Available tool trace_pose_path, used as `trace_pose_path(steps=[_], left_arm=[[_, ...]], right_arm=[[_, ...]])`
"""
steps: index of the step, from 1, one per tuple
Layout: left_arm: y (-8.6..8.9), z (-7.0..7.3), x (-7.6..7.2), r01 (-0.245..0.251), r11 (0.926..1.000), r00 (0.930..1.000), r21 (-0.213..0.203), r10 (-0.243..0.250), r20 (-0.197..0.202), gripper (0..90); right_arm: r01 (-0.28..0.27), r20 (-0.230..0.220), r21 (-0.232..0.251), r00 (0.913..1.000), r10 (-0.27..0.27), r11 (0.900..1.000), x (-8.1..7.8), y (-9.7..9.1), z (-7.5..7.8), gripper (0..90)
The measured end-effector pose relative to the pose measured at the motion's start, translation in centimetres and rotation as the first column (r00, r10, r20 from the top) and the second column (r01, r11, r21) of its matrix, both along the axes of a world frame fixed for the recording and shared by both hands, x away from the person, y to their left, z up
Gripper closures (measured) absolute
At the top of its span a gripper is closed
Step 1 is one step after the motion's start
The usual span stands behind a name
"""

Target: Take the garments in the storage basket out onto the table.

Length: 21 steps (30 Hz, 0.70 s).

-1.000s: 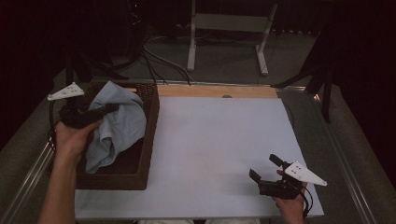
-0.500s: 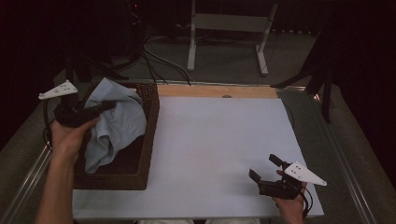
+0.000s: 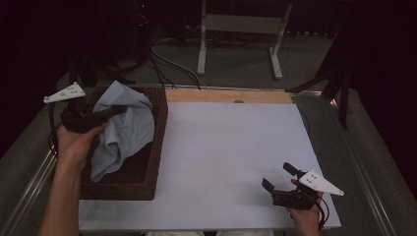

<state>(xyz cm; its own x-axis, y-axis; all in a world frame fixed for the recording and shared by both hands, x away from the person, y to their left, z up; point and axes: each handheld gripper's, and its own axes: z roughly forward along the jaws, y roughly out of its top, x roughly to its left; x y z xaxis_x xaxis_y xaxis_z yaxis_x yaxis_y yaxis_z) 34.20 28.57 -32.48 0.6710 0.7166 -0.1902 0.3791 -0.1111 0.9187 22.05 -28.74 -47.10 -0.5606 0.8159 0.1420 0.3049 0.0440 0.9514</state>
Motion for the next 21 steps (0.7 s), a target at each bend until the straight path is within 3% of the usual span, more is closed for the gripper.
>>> trace_pose_path(steps=[12,21], left_arm=[[-1.4,0.3,0.3,0.032,0.9994,0.9995,-0.015,-0.032,0.008,83.9],[-3.4,0.4,0.8,0.071,0.9965,0.9974,-0.044,-0.07,0.017,83.9]], right_arm=[[-0.001,0.0,0.001,1.0,0.001,1.0,0.0,0.0,0.0,1.1],[-0.002,0.001,0.0,1.0,0.002,1.0,0.0,0.0,0.0,1.1]])
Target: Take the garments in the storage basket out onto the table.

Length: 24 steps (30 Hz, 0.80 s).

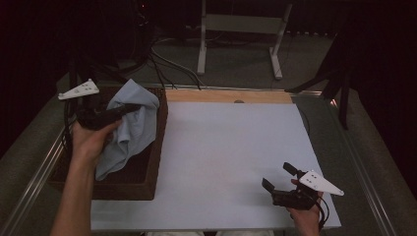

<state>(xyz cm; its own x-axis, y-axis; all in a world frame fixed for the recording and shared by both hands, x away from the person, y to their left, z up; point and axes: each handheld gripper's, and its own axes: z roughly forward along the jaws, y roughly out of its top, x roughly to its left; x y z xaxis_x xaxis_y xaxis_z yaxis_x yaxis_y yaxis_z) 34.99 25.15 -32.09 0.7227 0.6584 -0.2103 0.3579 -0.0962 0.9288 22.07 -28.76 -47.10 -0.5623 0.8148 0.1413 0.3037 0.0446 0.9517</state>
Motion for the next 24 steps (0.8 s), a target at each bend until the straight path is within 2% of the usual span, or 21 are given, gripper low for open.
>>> trace_pose_path(steps=[11,24], left_arm=[[-3.0,0.3,0.5,0.052,0.9986,0.9986,-0.011,-0.052,0.009,83.9],[-6.4,0.4,1.1,0.118,0.9928,0.993,-0.023,-0.117,0.017,83.9]], right_arm=[[0.004,0.002,0.003,1.0,-0.004,1.0,0.0,-0.1,0.1,1.1],[0.003,0.002,0.004,1.0,-0.003,1.0,0.0,-0.2,0.1,1.2]])
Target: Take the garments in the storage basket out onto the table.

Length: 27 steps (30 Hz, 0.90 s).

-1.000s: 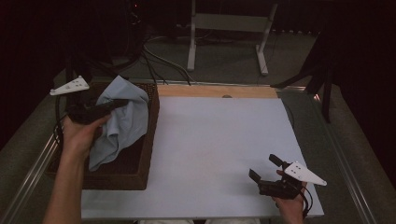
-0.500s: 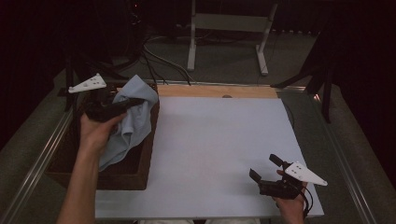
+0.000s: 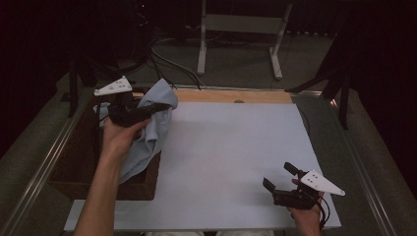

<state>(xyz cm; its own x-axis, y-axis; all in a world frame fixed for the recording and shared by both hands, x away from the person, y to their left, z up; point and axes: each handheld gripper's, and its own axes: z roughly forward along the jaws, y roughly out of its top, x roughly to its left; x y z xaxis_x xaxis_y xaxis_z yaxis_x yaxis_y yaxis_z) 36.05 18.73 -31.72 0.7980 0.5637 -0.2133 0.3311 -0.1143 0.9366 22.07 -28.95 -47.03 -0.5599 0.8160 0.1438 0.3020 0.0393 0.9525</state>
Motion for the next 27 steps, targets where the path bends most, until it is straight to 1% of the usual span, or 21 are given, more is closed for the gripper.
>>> trace_pose_path(steps=[8,13,20,25,27], left_arm=[[-2.1,0.0,0.2,0.034,0.9993,0.9994,-0.016,-0.033,0.007,83.9],[-3.5,-0.2,0.4,0.053,0.9986,0.9986,-0.005,-0.053,0.006,83.9],[-5.1,-0.3,0.3,0.082,0.9966,0.9966,-0.004,-0.082,0.01,83.9],[-6.2,-0.3,0.4,0.111,0.9937,0.9937,-0.01,-0.111,0.016,83.9],[-6.6,-0.2,0.3,0.129,0.9913,0.9915,-0.025,-0.129,0.018,83.9]], right_arm=[[0.001,0.002,0.002,1.0,-0.001,1.0,0.0,-0.1,0.0,1.1],[0.001,0.002,0.003,1.0,-0.001,1.0,0.0,-0.1,0.0,1.1],[0.001,0.003,0.004,1.0,-0.001,1.0,0.0,-0.1,0.0,1.1],[0.001,0.002,0.004,1.0,-0.001,1.0,0.0,-0.1,0.0,1.1],[0.0,0.004,0.002,1.0,0.0,1.0,0.0,-0.1,0.0,1.1]])
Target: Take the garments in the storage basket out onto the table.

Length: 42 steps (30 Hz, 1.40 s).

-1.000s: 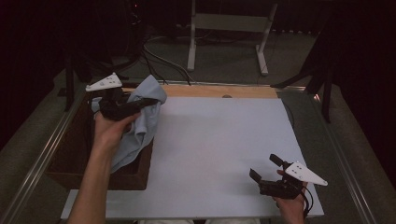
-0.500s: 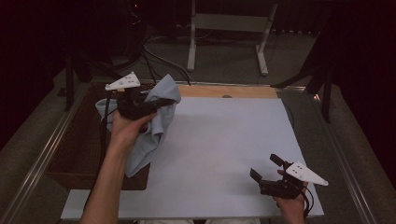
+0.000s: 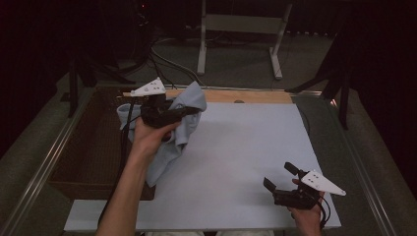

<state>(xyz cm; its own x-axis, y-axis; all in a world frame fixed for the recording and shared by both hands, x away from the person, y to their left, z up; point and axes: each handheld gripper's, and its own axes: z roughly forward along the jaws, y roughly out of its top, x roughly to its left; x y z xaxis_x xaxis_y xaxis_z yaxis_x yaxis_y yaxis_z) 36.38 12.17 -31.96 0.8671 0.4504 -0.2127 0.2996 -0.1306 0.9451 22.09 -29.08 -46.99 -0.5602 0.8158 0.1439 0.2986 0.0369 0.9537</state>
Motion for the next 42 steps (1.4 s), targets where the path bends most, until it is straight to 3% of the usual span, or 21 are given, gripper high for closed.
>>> trace_pose_path(steps=[7,12,18,26,42], left_arm=[[-1.4,-1.0,0.4,0.021,0.9994,0.9994,0.028,-0.021,-0.028,83.7],[-3.0,-2.5,0.7,0.049,0.9982,0.9974,0.036,-0.047,-0.054,83.6],[-4.3,-3.5,0.7,0.057,0.995,0.9965,0.082,-0.051,-0.066,83.6],[-4.3,-4.7,1.0,0.042,0.9964,0.9954,0.074,-0.035,-0.09,83.4],[-6.6,-6.4,0.7,0.084,0.993,0.9909,0.084,-0.074,-0.112,82.7]], right_arm=[[0.002,0.002,0.004,1.0,-0.002,1.0,0.0,-0.1,0.1,1.2],[0.003,0.005,0.002,1.0,-0.003,1.0,0.0,-0.3,0.1,1.2],[0.002,0.003,0.004,1.0,-0.002,1.0,0.0,-0.3,0.1,1.2],[0.002,0.001,0.002,1.0,-0.002,1.0,0.0,-0.2,0.1,1.1],[0.003,0.003,0.001,1.0,-0.003,1.0,0.0,-0.3,0.1,1.2]])
